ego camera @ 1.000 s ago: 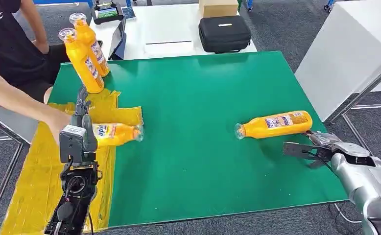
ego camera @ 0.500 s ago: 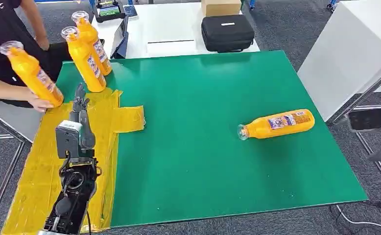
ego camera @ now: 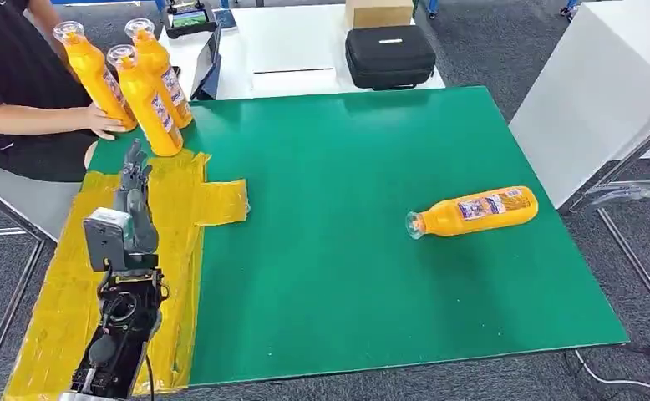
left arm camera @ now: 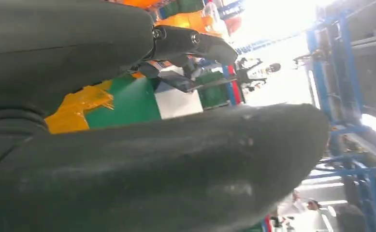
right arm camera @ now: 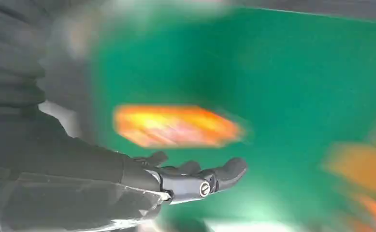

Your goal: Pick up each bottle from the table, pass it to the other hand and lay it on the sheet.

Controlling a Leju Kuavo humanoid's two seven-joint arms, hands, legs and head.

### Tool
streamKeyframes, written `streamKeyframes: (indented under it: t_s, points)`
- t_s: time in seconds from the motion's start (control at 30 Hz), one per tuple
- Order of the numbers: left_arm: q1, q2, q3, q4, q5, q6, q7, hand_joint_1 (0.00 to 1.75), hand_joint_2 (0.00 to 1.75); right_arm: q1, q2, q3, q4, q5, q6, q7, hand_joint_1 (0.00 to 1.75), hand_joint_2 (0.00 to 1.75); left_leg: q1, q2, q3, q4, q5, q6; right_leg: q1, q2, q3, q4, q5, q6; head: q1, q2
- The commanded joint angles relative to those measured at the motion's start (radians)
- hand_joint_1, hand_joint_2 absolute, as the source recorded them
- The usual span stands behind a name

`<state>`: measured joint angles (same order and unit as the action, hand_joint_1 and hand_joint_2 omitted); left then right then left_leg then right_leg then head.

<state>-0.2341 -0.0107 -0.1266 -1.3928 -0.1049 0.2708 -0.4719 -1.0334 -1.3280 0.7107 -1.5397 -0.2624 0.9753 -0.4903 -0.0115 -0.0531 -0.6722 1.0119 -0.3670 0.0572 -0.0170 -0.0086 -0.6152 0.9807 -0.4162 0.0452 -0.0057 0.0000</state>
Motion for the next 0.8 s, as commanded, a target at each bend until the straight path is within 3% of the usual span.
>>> streamKeyframes:
  t_s: [0.03,0.1,0.17,0.2,0.3,0.43,0.5,0.57,0.8]
  points:
    - [-0.003,-0.013,0.039,0.044,-0.003,-0.003,-0.029,0.0,0.0,-0.157,0.303,-0.1,0.433,0.369,-0.232,0.059,0.0,1.75,0.004,0.014,0.008,0.001,-0.006,-0.006,0.004,0.011,0.007,-0.003,0.001,-0.001,0.001,0.0]
    - [-0.022,-0.029,0.019,0.046,-0.011,-0.014,-0.016,0.0,0.0,-0.138,0.378,-0.06,0.593,0.594,-0.358,0.062,0.0,1.75,0.004,0.022,0.009,0.0,-0.008,-0.007,0.005,0.021,0.008,-0.005,0.003,-0.002,0.001,0.0]
    - [-0.049,-0.037,-0.002,0.061,-0.017,-0.021,-0.001,0.0,0.0,-0.067,0.369,-0.061,0.616,0.663,-0.414,0.061,0.0,1.75,0.004,0.018,0.007,-0.001,-0.005,-0.007,0.005,0.015,0.005,-0.005,0.003,-0.003,0.0,0.0]
    - [-0.061,-0.042,-0.009,0.063,-0.016,-0.027,0.005,0.0,0.0,-0.06,0.379,-0.029,0.629,0.781,-0.466,0.112,0.0,1.75,0.004,0.019,0.007,-0.001,-0.005,-0.008,0.005,0.014,0.006,-0.006,0.004,-0.003,0.002,0.0]
    - [-0.065,-0.044,-0.021,0.064,-0.018,-0.033,0.016,0.0,0.0,-0.079,0.497,0.015,0.726,0.924,-0.522,0.145,0.0,1.75,0.003,0.02,0.009,-0.001,0.001,-0.004,0.004,0.014,0.007,-0.006,0.006,-0.001,0.001,0.0]
    - [-0.065,-0.04,-0.032,0.083,-0.013,-0.034,0.011,0.0,0.0,-0.071,0.634,0.089,0.848,1.005,-0.555,0.137,0.0,1.75,0.002,0.02,0.006,-0.001,0.004,-0.002,0.003,0.018,0.004,-0.005,0.009,0.001,0.001,0.0]
    - [-0.069,-0.039,-0.036,0.091,-0.005,-0.03,0.003,0.0,0.0,-0.073,0.673,0.121,0.915,1.031,-0.583,0.133,0.0,1.75,0.003,0.029,0.01,-0.002,0.002,-0.004,0.004,0.023,0.007,-0.006,0.01,0.0,0.001,0.0]
    - [-0.072,-0.039,-0.04,0.091,-0.001,-0.026,0.001,0.0,0.0,-0.077,0.692,0.141,0.962,1.051,-0.612,0.137,0.0,1.75,0.002,0.021,0.006,-0.001,0.004,-0.002,0.003,0.018,0.003,-0.004,0.009,0.002,0.001,0.0]
    - [-0.07,-0.035,-0.044,0.089,0.006,-0.016,0.002,0.0,0.0,-0.055,0.763,0.155,1.066,1.079,-0.684,0.143,0.0,1.75,0.004,0.02,0.007,0.0,0.004,-0.003,0.005,0.016,0.004,-0.003,0.008,0.001,0.001,0.0]
